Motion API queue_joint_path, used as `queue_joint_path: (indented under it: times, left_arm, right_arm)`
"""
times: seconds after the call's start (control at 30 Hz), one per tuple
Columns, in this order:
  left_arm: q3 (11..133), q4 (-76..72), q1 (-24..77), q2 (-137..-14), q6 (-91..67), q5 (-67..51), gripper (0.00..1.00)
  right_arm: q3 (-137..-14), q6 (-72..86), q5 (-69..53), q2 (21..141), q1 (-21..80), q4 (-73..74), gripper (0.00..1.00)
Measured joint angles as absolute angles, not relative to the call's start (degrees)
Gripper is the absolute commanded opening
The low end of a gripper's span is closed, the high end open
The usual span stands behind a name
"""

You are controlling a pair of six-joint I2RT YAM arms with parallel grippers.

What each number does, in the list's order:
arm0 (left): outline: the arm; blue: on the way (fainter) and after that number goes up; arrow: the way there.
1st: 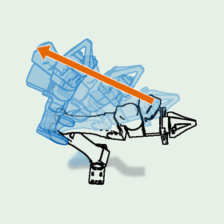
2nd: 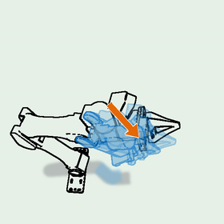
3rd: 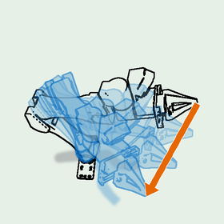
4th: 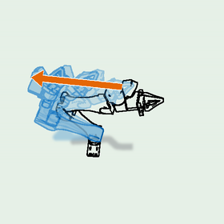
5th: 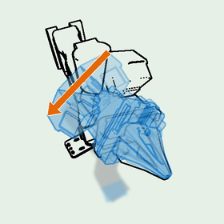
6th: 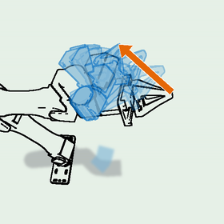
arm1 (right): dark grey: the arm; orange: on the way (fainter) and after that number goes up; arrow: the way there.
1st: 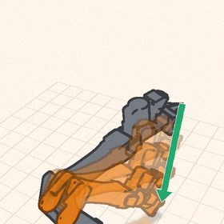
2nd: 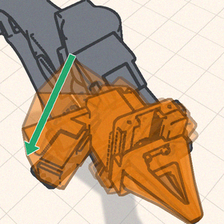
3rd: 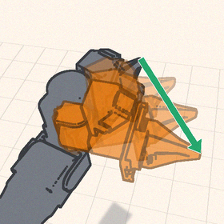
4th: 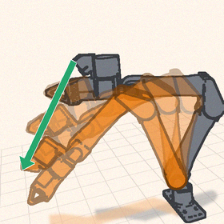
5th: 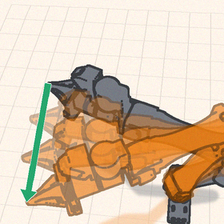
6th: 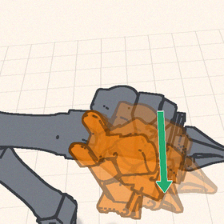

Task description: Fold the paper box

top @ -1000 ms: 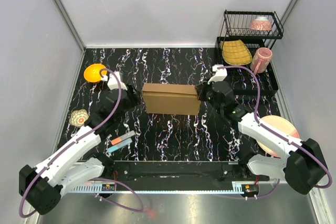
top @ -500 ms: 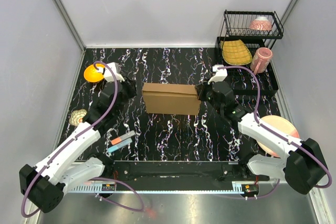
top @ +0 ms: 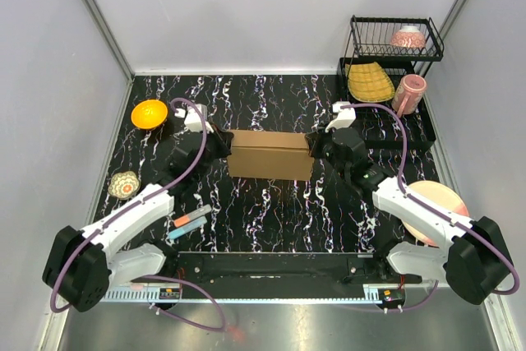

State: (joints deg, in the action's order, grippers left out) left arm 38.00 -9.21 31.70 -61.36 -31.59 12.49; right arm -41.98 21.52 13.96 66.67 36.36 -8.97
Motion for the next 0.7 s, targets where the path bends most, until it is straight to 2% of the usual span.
queue_joint_path:
  times: [0.23, 0.47, 0.7]
  left_arm:
    - [35.22, -17.98, 31.35, -64.99, -34.81, 12.1, 0.0]
    - [35.53, -17.47, 31.38, -64.93, -35.2, 12.71, 0.0]
    - [35.44, -17.47, 31.4, -64.93, -36.36, 12.99, 0.0]
  right_arm:
    - [-42.22, 21.74, 13.82, 66.06, 36.36, -7.53, 0.0]
    - [-47.4, 21.26, 13.85, 64.34, 36.36, 2.7, 0.0]
    - [-47.07, 21.43, 13.85, 60.93, 36.36, 2.55, 0.0]
